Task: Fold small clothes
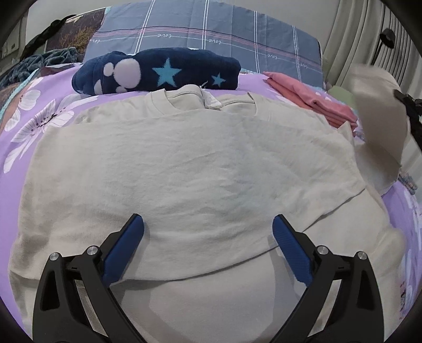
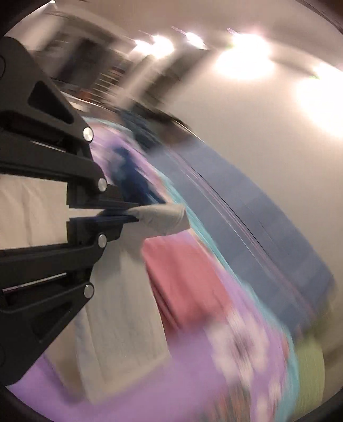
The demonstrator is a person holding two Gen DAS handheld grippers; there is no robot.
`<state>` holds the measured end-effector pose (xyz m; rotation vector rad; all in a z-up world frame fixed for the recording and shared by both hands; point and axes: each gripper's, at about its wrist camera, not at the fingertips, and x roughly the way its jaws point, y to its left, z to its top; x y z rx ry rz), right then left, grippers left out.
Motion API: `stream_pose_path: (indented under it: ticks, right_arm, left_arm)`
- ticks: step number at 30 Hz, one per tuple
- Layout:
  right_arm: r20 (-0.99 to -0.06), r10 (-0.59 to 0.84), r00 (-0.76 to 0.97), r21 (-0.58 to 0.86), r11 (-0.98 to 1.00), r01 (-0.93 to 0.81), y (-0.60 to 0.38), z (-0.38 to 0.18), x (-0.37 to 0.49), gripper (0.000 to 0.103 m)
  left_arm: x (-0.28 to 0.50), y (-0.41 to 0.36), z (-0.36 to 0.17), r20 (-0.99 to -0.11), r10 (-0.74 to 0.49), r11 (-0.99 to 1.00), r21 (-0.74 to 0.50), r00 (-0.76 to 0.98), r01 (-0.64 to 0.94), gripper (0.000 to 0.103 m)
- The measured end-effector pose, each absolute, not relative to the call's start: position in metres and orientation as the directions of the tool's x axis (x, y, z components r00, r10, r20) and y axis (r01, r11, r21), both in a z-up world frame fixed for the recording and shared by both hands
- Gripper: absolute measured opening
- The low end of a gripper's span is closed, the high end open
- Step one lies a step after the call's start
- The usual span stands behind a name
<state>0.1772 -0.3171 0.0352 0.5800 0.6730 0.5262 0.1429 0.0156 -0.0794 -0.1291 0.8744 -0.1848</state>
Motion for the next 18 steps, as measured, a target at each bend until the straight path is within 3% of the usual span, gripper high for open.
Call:
stream_pose_path:
  ticks: [3,8,10,12,14,18]
  right_arm:
    - [-0.541,0.639,0.547,0.546,0.761,-0.349,-0.248,0.003,0.171,0.004]
    - [-0.692,0.593,0.412,0.521,0.805,-0.283,-0.226,-0.058,0.164,0.009]
    - [-0.704,0.585,0.403,0.518,0.811,-0.273,-0.228,-0.065,0.160,0.010]
    - [-0.713,0.581,0.393,0.509,0.814,-0.281,-0.229,-0.067,0.157,0.013]
    - [-0.710,0.578,0.402,0.497,0.816,-0.295,-0.225,-0.064,0.152,0.015]
    - [-0.715,0.557,0.422,0.463,0.830,-0.310,-0.217,-0.065,0.148,0.017]
  left_arm:
    - [0.141,0.025,-0.078,-0.724,-0.263,0.961,-0.253,0.637,0.109,0.098]
    - [0.136,0.059,-0.077,-0.622,-0.405,0.873,-0.480,0.670,0.082,0.090]
    - [0.136,0.064,-0.075,-0.594,-0.456,0.831,-0.550,0.663,0.078,0.084]
    - [0.137,0.059,-0.069,-0.525,-0.577,0.741,-0.658,0.625,0.132,0.082]
    - [0.137,0.048,-0.060,-0.487,-0.642,0.698,-0.691,0.593,0.188,0.082]
    - [0.148,0.004,-0.053,-0.565,-0.655,0.738,-0.622,0.502,0.263,0.082]
